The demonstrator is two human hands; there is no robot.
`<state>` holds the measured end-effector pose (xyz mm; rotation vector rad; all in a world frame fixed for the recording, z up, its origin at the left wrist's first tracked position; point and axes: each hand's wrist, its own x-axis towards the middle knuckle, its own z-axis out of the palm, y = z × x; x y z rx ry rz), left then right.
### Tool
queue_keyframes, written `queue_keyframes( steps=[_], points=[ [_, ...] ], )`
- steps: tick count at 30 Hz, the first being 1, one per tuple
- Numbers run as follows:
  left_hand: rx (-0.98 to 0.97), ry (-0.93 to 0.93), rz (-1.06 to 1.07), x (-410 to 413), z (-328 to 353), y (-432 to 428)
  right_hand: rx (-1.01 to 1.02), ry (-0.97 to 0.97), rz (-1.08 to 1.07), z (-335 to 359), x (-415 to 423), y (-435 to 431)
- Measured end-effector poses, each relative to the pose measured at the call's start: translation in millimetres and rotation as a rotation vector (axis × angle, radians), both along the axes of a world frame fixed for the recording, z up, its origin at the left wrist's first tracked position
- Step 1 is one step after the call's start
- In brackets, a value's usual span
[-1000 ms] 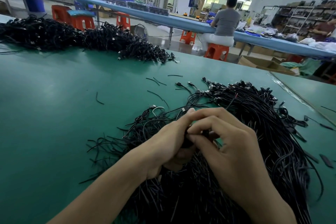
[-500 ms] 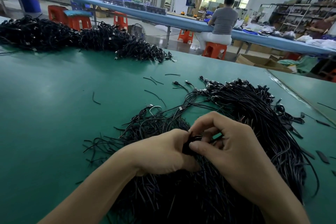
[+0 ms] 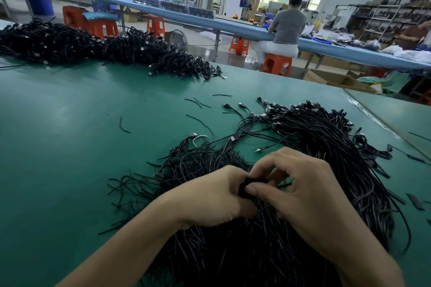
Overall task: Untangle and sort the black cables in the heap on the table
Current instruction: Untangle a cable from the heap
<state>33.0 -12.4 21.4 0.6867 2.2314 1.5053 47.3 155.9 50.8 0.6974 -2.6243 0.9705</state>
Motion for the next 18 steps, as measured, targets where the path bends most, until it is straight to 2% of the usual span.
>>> queue_keyframes(
  steps=[2,4,8,11,14,18],
  points=[
    [0.024,-0.01,0.011,4,4,-1,-0.033,-0.012,0.004,1,-1,1],
    [0.04,-0.097,0.016,0,11,3,-0.075,-0.002,0.003,3,-1,2],
    [0.046,-0.241,-0.13,2,4,0,-0.126,0.045,0.0,6,1,3],
    [0.37,-0.407,-0.102,0,15,-3,-0.144,0.094,0.001,7,2,3],
    [0.466,-0.409,-0.098,-1,6,-9,-0.166,0.124,0.007,6,1,4],
    [0.41,-0.352,-0.025,-4,6,-4,-0.091,0.147,0.003,1,-2,1]
  ],
)
